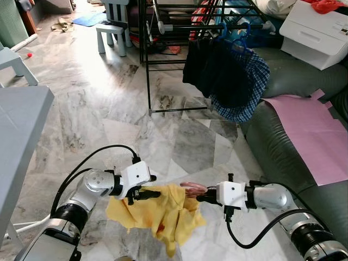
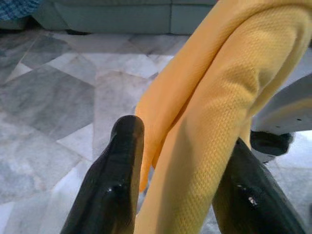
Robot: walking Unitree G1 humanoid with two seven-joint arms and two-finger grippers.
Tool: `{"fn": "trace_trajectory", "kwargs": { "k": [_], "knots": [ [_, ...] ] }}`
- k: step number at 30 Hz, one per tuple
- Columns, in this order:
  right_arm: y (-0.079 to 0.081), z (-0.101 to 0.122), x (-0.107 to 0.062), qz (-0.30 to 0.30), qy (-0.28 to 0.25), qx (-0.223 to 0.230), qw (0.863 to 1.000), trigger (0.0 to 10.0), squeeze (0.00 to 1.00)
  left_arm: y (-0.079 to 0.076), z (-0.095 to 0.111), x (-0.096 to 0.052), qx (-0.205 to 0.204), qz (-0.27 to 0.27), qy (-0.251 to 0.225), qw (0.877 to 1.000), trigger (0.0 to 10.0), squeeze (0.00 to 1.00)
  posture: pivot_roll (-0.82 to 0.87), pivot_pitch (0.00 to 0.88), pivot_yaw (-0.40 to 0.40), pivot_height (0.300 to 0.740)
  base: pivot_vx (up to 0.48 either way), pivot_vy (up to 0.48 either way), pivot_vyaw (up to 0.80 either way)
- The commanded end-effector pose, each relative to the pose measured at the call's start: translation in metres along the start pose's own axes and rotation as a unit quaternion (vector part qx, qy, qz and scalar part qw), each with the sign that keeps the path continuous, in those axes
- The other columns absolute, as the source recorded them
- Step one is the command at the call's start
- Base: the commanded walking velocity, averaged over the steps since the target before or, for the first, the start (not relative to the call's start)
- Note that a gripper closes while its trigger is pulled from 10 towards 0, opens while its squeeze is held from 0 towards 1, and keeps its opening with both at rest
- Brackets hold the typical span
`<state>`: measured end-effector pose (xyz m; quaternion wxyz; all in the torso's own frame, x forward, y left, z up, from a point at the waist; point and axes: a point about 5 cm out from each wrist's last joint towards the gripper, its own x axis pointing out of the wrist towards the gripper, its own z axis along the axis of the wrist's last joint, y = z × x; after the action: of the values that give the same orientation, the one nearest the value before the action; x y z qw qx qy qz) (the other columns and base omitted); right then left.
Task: Hang hanger
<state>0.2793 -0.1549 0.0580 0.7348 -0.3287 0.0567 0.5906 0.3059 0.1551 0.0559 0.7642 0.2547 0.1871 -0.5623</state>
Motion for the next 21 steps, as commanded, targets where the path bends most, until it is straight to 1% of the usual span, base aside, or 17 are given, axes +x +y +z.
{"fn": "trace_trajectory", "kwargs": {
  "k": [1, 8, 21],
  "knots": [
    [-0.0008, 0.0056, 0.0035, -0.001, -0.011, -0.015, 1.0, 10.0, 0.0, 0.0033, 0.0089, 0.0018, 0.011, -0.007, -0.01, 1.0, 0.0, 0.0, 0.01, 0.066, -0.069, 0.74, 0.0, 0.0, 0.0],
    [-0.0006, 0.0063, 0.0059, -0.001, -0.013, -0.014, 1.0, 10.0, 0.0, 0.0016, 0.0085, 0.0029, 0.007, -0.022, -0.006, 1.0, 0.0, 0.0, 0.02, 0.064, -0.069, 0.74, 0.0, 0.0, 0.0],
    [-0.0026, 0.0045, 0.0063, -0.015, -0.008, -0.007, 1.0, 10.0, 0.0, 0.001, 0.0077, 0.0025, 0.003, -0.026, -0.006, 1.0, 0.0, 0.0, 0.02, 0.058, -0.067, 0.74, 0.0, 0.0, 0.0]
  ]
}}
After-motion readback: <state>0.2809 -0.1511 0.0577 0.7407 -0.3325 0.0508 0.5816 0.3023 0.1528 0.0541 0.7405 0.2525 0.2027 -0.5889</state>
